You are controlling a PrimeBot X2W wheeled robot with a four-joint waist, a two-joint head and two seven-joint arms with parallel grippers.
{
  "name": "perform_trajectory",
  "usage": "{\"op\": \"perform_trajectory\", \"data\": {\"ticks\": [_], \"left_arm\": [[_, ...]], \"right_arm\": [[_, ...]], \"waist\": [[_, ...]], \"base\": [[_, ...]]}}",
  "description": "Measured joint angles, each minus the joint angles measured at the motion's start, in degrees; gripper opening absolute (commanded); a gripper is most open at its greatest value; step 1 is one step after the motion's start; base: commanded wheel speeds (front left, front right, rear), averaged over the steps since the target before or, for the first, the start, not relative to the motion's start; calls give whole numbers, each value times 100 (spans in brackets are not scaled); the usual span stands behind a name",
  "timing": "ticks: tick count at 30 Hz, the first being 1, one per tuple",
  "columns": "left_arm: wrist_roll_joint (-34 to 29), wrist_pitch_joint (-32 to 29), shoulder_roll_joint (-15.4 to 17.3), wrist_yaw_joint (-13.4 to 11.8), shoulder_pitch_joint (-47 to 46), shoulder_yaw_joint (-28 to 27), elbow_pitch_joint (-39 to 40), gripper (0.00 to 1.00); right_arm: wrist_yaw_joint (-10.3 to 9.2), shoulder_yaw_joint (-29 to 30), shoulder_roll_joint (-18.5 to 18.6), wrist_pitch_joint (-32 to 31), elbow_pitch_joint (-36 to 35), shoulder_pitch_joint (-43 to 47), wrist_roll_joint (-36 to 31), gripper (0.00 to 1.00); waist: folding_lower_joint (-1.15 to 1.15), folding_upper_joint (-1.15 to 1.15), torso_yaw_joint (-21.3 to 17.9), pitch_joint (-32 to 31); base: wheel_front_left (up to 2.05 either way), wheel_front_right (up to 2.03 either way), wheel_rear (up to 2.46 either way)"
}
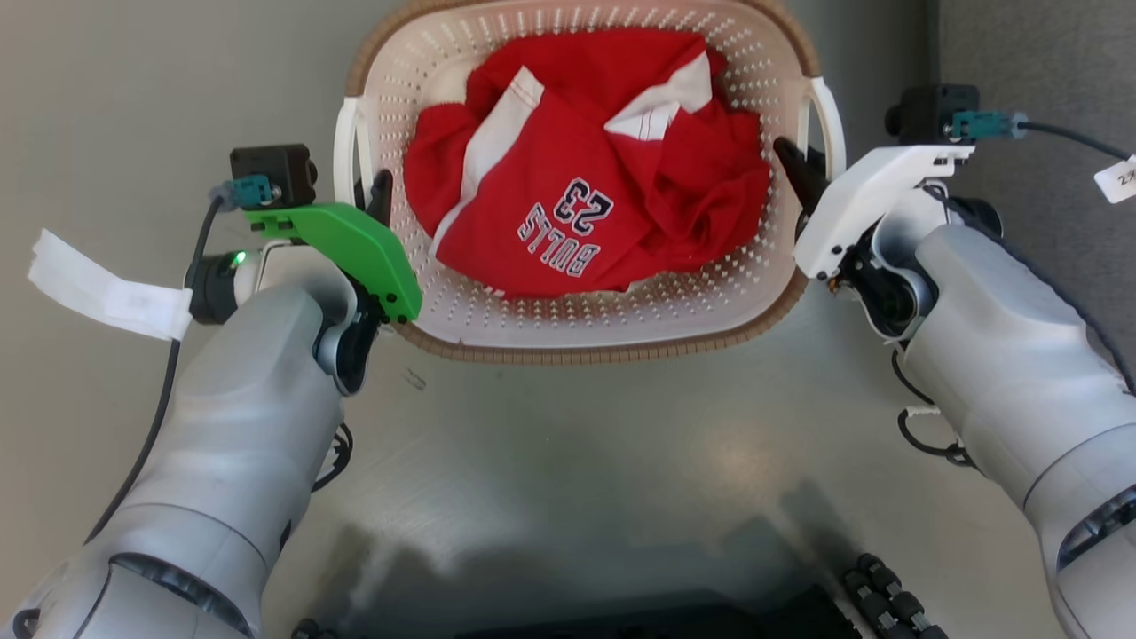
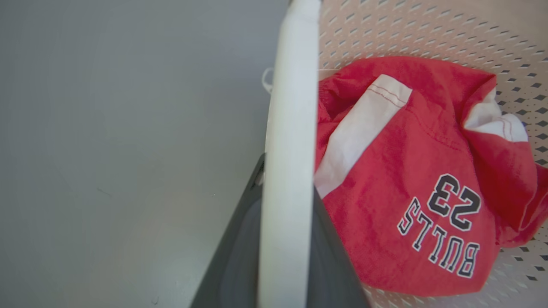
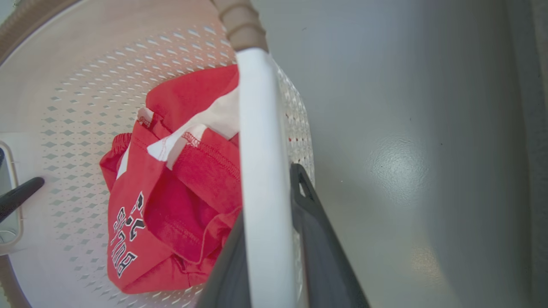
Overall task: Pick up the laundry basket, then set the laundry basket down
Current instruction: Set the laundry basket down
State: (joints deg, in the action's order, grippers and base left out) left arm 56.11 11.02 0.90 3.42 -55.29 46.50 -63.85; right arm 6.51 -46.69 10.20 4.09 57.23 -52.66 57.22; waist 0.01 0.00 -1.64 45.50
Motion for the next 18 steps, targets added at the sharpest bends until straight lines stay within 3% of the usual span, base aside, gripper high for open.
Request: {"op": "perform_trajectory", "data": {"ticks": [18], "left_arm": [[0,223,0,-43,-347,4,30,0]], "right_arm": [[1,-164,67,407,-2,-334,0,0]], "waist": [[0,0,81,704]], "base": [[0,0,0]]}}
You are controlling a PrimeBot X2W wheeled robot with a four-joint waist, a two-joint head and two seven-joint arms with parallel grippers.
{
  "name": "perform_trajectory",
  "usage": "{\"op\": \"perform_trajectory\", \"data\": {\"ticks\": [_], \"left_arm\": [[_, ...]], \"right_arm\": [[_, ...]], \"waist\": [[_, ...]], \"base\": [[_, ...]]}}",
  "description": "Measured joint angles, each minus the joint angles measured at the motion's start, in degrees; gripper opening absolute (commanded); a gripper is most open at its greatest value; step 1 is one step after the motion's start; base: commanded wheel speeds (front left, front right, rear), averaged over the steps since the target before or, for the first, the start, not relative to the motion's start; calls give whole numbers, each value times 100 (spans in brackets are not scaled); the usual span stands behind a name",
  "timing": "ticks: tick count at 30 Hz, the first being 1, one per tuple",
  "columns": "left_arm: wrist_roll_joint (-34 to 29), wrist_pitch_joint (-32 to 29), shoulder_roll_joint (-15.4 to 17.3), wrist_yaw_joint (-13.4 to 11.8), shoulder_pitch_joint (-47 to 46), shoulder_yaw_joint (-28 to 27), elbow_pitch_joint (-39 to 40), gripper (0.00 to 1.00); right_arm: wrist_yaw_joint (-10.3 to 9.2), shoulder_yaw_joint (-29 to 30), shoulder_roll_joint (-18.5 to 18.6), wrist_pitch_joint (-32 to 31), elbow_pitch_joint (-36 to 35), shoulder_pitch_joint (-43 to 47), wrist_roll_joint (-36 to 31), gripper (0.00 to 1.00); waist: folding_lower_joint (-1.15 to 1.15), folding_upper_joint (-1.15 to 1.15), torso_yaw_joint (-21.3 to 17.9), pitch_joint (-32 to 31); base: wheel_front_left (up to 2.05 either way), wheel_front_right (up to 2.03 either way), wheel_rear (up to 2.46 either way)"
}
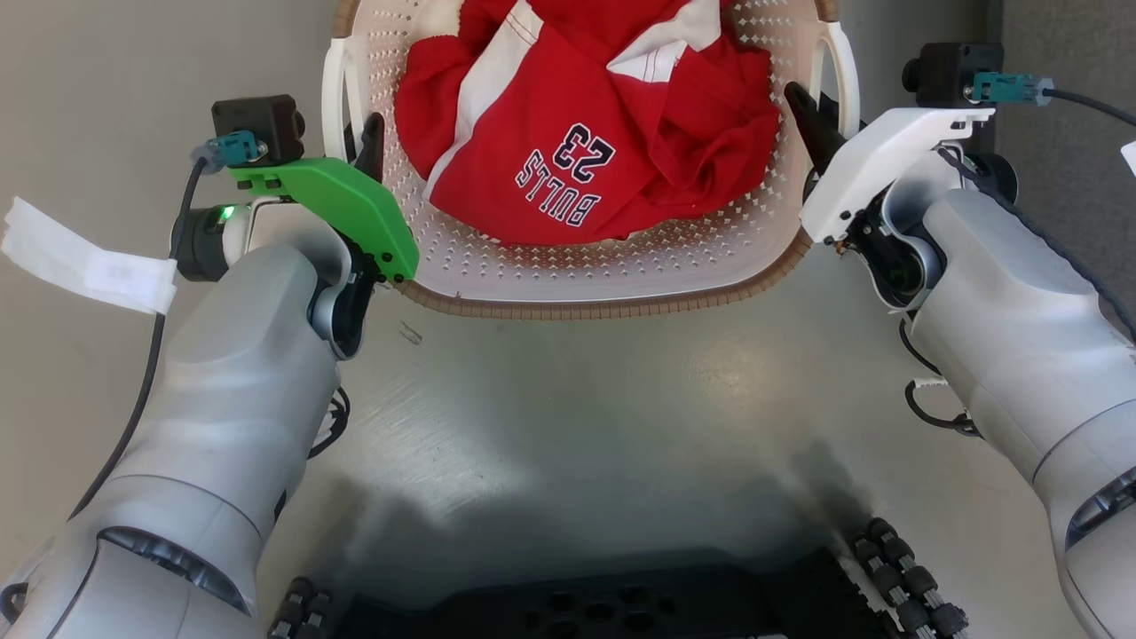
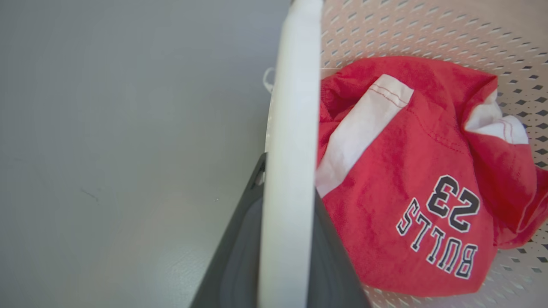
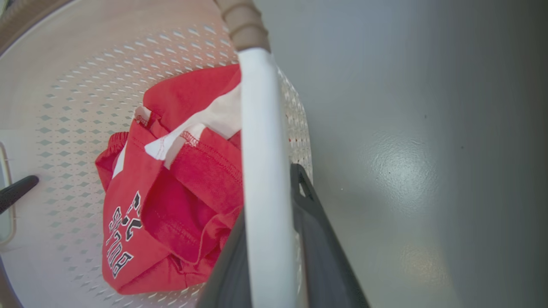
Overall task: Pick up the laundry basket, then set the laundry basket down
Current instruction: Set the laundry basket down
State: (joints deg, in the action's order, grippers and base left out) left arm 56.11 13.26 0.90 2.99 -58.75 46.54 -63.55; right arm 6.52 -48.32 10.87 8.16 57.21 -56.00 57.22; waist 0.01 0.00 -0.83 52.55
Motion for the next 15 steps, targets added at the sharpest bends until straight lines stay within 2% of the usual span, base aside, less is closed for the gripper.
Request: {"op": "perform_trajectory", "data": {"ticks": [15], "left_arm": [[0,49,-1,0,-15,103,-46,0]], "right_arm": [[1,-127,-21,97,92,-1,143,0]], "waist": [[0,0,-17,198]], "base": [[0,0,0]]}}
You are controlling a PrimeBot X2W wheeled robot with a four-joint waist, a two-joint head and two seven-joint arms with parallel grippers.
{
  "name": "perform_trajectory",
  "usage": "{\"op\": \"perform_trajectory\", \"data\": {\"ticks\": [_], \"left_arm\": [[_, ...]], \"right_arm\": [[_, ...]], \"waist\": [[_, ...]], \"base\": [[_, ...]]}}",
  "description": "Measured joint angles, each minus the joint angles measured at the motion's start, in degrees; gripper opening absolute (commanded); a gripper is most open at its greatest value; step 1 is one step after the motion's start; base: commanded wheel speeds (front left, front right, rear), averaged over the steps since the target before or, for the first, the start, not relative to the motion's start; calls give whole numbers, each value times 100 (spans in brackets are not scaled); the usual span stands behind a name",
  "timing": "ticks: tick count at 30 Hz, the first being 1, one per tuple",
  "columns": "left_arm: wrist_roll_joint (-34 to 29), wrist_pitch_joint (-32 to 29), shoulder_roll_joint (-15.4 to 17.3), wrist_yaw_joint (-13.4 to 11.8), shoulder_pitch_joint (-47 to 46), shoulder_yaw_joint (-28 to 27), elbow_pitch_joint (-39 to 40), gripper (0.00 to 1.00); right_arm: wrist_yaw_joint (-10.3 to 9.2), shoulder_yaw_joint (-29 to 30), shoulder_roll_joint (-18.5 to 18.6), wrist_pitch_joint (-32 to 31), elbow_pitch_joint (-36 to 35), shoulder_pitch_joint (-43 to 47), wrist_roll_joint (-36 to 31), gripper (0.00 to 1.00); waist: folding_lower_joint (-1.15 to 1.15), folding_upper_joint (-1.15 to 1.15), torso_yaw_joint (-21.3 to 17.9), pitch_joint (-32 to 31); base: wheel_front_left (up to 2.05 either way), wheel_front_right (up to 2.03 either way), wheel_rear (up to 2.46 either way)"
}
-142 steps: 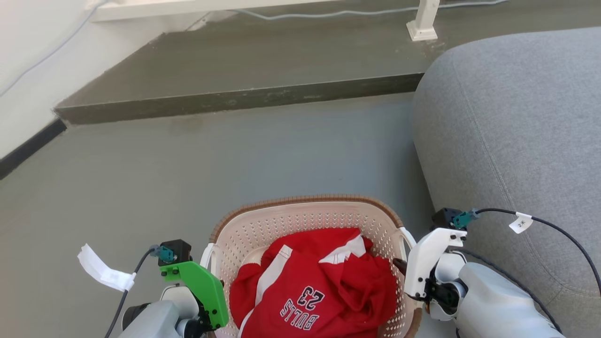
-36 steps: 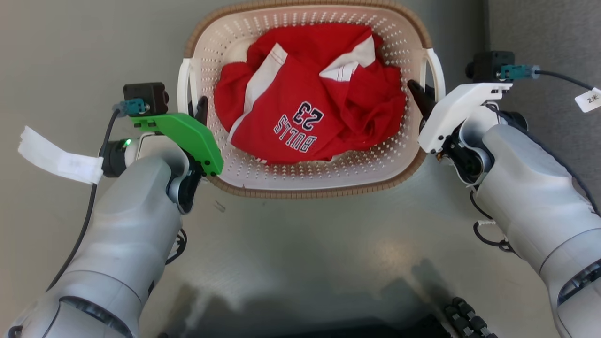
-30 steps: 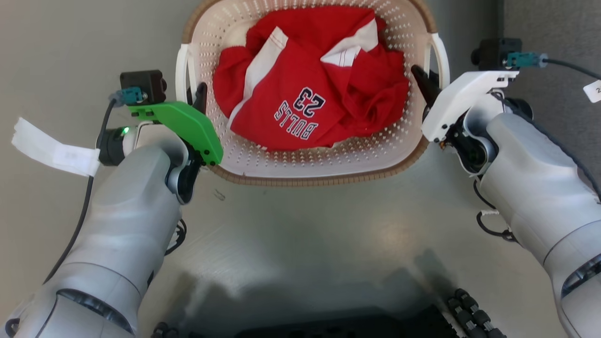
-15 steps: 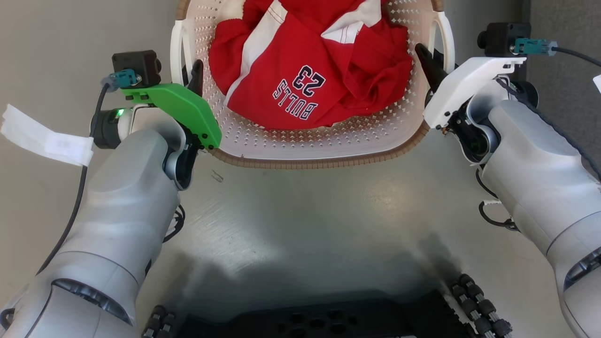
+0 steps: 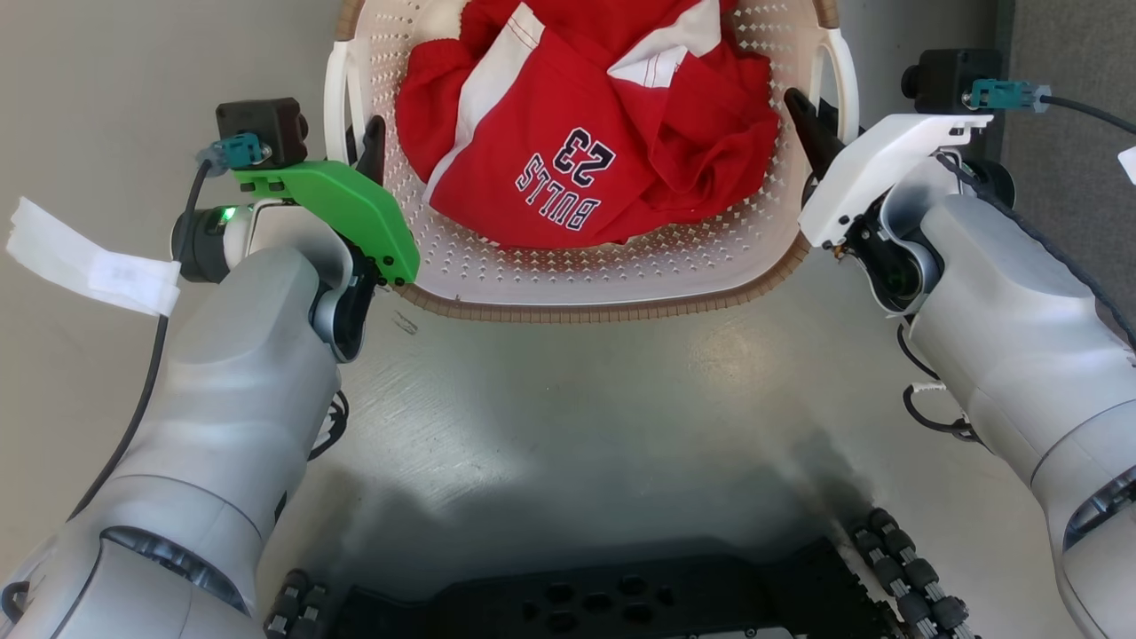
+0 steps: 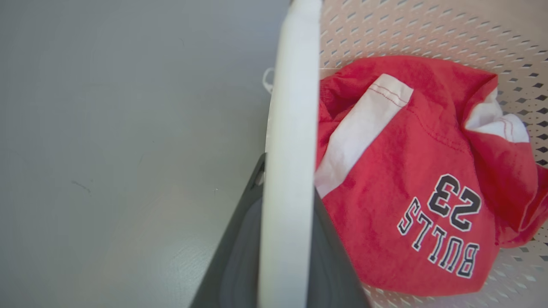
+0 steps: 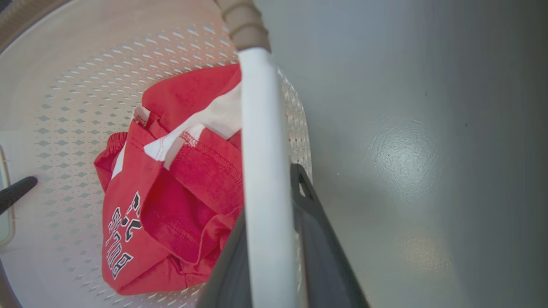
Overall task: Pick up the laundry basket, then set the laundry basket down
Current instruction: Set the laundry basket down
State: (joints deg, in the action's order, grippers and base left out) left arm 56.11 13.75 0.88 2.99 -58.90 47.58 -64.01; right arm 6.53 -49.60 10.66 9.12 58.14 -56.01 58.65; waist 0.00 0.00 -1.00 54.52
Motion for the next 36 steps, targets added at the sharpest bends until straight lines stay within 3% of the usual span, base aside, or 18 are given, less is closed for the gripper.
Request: {"op": "perform_trajectory", "data": {"ticks": [8,9,10,11,13,36], "left_arm": [[3,18,1,0,-30,52,-4,0],[9,18,1,0,-39,54,-5,8],[15,18,2,0,-47,54,-5,39],[18,18,5,0,-48,55,-7,97],[19,20,14,0,-49,57,-14,100],[144,49,20,8,-54,138,-192,100]], "right_arm": [[0,-85,0,49,44,-35,74,0],[0,-92,0,51,47,-43,87,3],[0,-100,0,52,56,-54,90,33],[3,-105,2,69,68,-71,90,59],[54,-102,14,121,96,-120,93,100],[54,-257,-69,219,364,-102,250,100]], "waist": [[0,0,7,63],[0,0,9,66],[0,0,10,68],[0,0,12,71],[0,0,15,74],[0,0,-4,-273]], "base": [[0,0,0],[0,0,0],[0,0,0],[0,0,0],[0,0,0],[0,0,0]]}}
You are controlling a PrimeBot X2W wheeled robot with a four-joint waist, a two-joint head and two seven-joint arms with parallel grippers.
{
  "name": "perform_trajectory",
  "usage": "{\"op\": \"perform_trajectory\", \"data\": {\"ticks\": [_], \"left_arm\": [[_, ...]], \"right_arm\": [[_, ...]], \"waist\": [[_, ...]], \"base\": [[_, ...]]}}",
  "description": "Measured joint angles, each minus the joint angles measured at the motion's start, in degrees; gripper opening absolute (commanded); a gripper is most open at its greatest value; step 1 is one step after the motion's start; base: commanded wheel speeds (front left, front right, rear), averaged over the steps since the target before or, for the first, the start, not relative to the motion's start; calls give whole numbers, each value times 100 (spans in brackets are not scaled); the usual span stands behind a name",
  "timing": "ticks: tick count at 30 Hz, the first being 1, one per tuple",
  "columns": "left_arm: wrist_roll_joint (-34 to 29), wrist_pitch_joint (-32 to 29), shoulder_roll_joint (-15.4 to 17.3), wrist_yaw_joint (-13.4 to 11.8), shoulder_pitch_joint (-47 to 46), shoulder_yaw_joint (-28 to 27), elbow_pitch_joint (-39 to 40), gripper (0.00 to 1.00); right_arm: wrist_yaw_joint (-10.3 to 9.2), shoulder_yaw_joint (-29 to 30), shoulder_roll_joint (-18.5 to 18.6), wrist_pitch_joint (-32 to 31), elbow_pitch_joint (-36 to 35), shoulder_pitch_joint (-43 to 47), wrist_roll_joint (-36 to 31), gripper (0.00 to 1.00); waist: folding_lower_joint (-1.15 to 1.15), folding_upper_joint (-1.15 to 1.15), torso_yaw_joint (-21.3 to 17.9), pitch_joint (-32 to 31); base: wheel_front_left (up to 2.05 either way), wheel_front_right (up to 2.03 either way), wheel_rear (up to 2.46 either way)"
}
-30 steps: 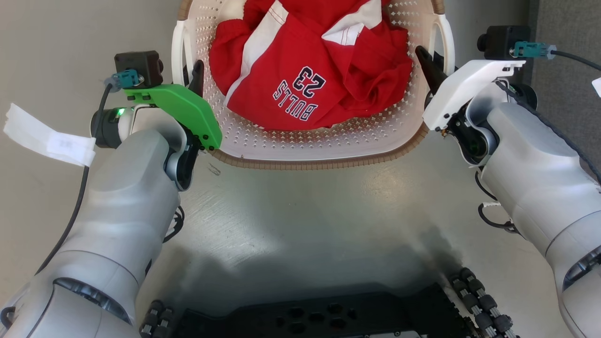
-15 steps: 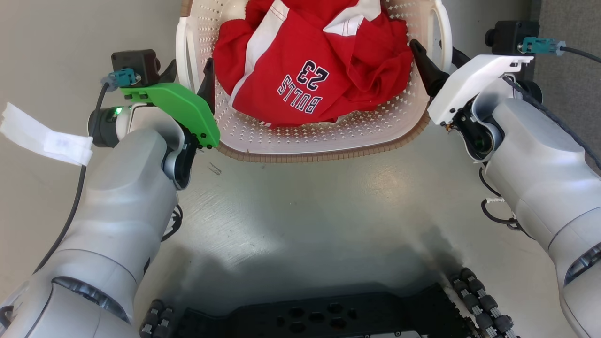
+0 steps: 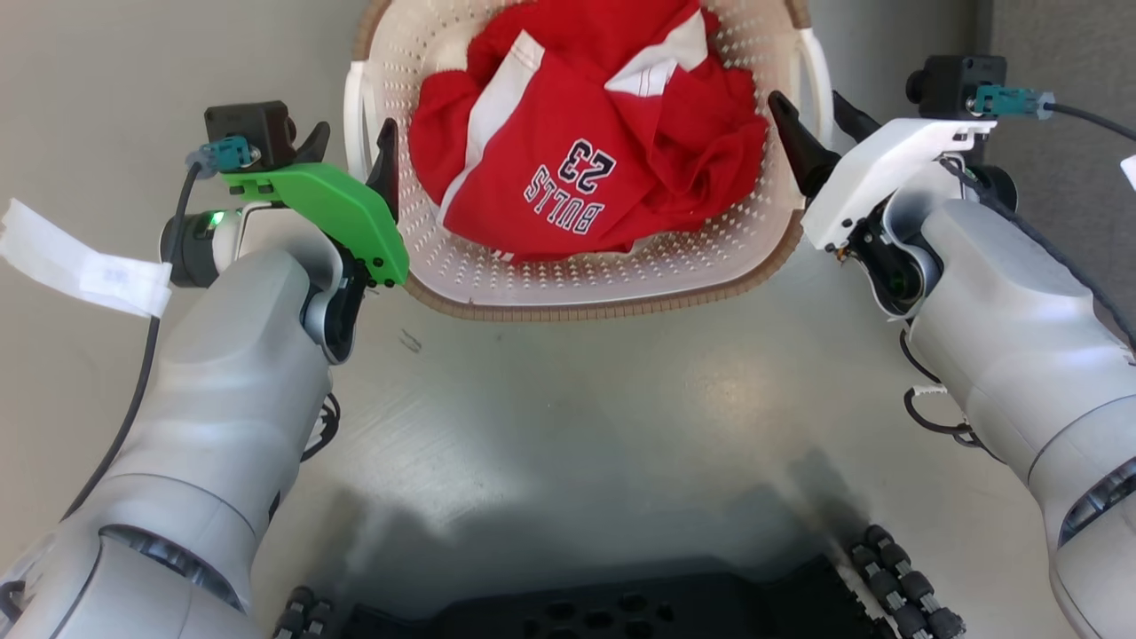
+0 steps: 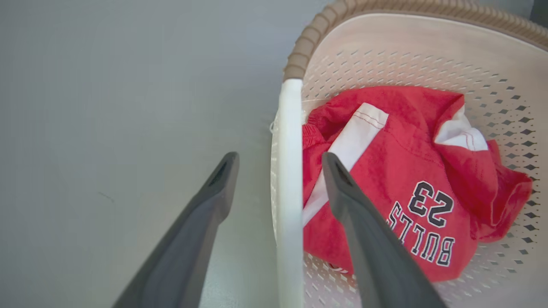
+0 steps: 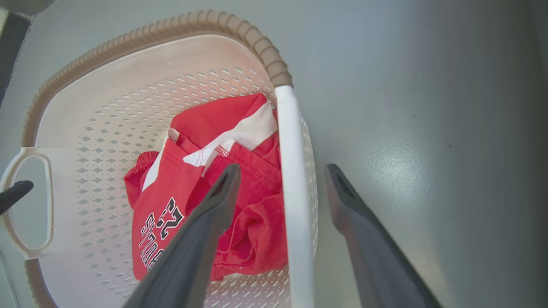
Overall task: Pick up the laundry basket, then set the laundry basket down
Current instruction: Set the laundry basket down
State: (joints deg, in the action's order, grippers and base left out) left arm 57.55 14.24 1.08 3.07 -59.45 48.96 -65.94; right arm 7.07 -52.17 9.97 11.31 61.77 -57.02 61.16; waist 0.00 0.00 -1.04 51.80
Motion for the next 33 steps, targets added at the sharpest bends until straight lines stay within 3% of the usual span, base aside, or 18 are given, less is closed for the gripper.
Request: {"op": "perform_trajectory", "data": {"ticks": [15,28,33], "left_arm": [[-38,1,1,113,367,-134,70,100],[-434,2,224,145,825,-668,608,100],[-538,2,303,145,1164,-1002,882,100]], "right_arm": [[0,-29,73,191,-4,437,187,100],[0,-151,93,297,-381,763,77,100],[0,69,234,297,-623,860,-109,100]], "waist": [[0,0,-59,-919],[0,0,-121,-1948],[0,0,-150,-2357]], "base": [[0,0,0],[0,0,0],[0,0,0]]}}
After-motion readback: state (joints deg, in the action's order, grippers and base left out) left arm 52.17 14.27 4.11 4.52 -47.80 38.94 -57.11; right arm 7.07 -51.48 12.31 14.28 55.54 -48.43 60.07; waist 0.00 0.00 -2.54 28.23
